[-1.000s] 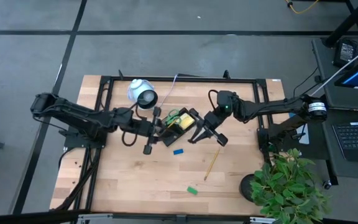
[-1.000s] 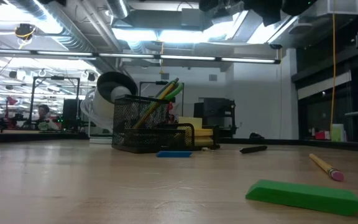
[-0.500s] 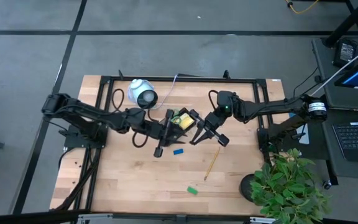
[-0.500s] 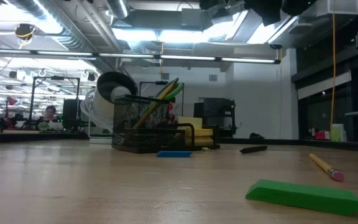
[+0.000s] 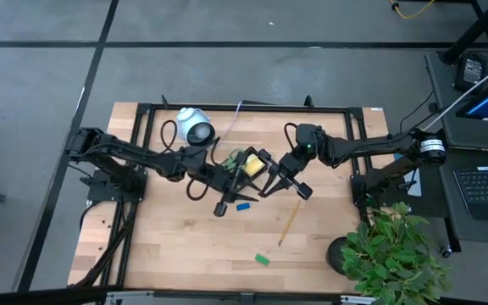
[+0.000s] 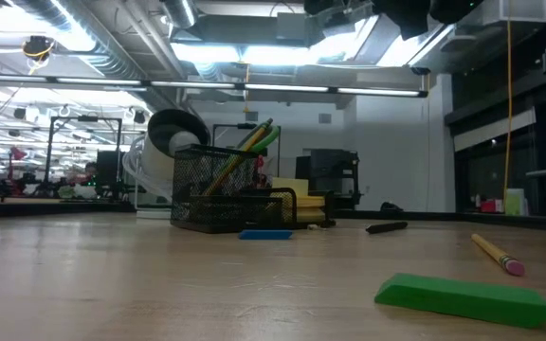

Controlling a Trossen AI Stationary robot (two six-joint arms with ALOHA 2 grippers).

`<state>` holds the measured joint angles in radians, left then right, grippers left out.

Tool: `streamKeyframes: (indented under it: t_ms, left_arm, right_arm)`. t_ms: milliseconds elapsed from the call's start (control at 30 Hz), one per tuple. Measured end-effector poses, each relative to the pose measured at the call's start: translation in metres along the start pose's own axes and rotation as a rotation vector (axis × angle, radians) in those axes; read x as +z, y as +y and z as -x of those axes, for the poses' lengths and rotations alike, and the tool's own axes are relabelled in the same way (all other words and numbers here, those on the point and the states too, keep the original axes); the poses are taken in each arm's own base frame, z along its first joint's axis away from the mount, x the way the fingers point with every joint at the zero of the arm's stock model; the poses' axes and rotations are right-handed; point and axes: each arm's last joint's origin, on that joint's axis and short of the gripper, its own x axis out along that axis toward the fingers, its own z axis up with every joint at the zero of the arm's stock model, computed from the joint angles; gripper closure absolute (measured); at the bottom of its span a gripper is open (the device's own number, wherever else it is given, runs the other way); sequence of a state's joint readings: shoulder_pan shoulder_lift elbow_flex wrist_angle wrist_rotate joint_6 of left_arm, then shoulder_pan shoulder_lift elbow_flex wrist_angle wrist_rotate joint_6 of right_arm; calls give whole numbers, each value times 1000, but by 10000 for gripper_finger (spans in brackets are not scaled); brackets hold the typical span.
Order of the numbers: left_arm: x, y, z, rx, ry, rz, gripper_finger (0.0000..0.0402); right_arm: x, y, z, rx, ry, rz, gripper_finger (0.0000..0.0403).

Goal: Pick and place office supplies into organizer
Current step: Put the black pen into the black desk organizer

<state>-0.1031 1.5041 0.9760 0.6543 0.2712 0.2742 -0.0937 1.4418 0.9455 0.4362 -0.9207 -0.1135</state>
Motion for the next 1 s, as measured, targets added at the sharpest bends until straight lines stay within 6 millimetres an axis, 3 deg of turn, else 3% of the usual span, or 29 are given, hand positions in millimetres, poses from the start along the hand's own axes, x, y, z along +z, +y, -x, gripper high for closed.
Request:
streamKeyframes:
  t_ms: [500,867,1000]
  left_arm:
    - [-3,5,-9,-33,-25,-7,298]
    - [-3,2,-10,-37,-22,-51,372]
    - [-3,-1,-11,-43,-19,-81,374]
  right_arm:
    - [-1,0,0,0,9,-12,374]
    - [-1,0,0,2,11,-15,374]
    - [-2,0,0,3,13,-21,374]
